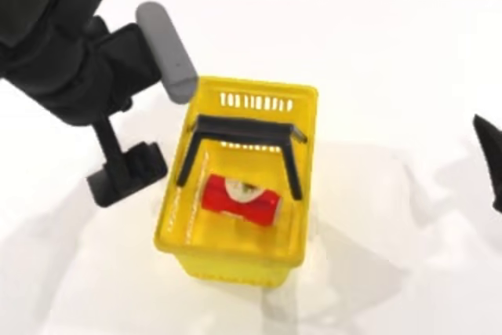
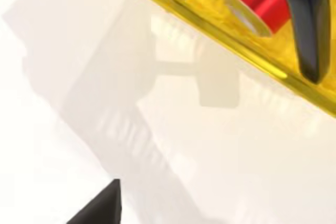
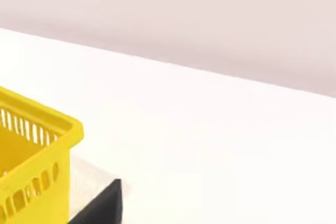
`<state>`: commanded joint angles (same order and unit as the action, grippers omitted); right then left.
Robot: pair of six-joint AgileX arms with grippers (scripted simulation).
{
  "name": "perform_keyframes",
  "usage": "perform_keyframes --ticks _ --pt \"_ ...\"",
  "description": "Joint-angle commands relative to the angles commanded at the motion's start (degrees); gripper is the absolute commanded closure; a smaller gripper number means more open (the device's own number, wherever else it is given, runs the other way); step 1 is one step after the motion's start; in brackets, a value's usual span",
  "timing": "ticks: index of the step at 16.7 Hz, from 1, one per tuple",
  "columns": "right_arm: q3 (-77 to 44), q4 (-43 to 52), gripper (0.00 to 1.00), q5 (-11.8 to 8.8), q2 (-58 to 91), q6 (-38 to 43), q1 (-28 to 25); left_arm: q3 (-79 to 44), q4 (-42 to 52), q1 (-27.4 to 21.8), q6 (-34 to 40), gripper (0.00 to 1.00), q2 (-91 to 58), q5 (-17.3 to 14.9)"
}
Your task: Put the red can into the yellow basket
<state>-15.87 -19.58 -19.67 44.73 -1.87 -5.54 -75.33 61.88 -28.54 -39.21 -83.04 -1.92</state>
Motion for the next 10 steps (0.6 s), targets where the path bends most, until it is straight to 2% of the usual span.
perform_keyframes --ticks 5,7,10 --pt "9.97 11.79 0.0 11.21 -27.27 1.0 2.84 -22.72 13.29 -6.69 -10.87 0.0 -21.81 0.84" --pt "12.61 15.2 0.0 14.71 -35.02 1.37 3.69 -29.76 17.11 -8.59 -14.11 0.0 -28.52 1.2" --pt "15.11 18.57 0.0 18.44 -42.48 1.77 4.65 -37.17 20.97 -10.51 -17.46 0.0 -35.54 1.64"
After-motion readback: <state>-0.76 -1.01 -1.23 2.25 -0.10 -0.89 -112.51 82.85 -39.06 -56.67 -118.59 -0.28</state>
